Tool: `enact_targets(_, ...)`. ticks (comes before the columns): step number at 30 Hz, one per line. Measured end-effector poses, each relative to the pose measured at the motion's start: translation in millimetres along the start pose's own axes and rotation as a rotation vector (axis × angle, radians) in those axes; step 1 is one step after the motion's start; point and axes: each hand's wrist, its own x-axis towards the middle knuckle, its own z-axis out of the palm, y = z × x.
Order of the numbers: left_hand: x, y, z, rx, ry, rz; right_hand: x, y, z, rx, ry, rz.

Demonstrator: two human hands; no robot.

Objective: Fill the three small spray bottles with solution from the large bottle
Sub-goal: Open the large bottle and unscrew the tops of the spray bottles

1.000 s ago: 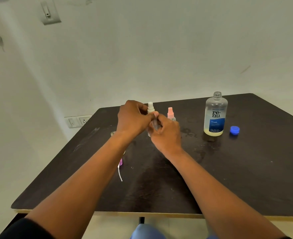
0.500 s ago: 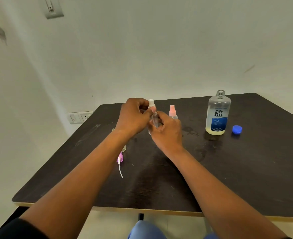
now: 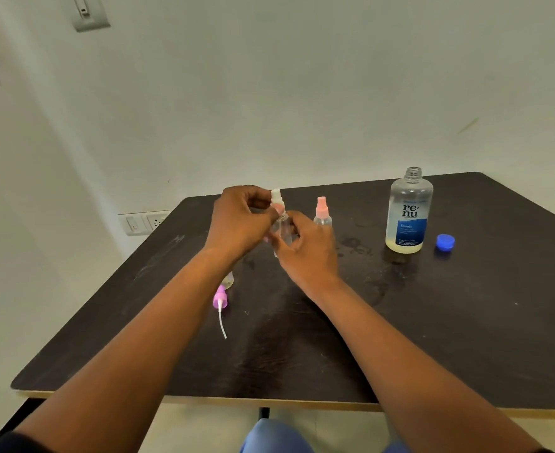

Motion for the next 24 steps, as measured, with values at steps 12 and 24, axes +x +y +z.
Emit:
enact_targets(12, -6, 2, 1, -0.068, 0.020, 0.028, 0, 4, 2, 0.047, -0.036, -0.004)
enact_targets(24, -10, -6, 6, -0.071, 0.203, 0.061, -3, 2, 4, 0.005, -0.049, -0.032)
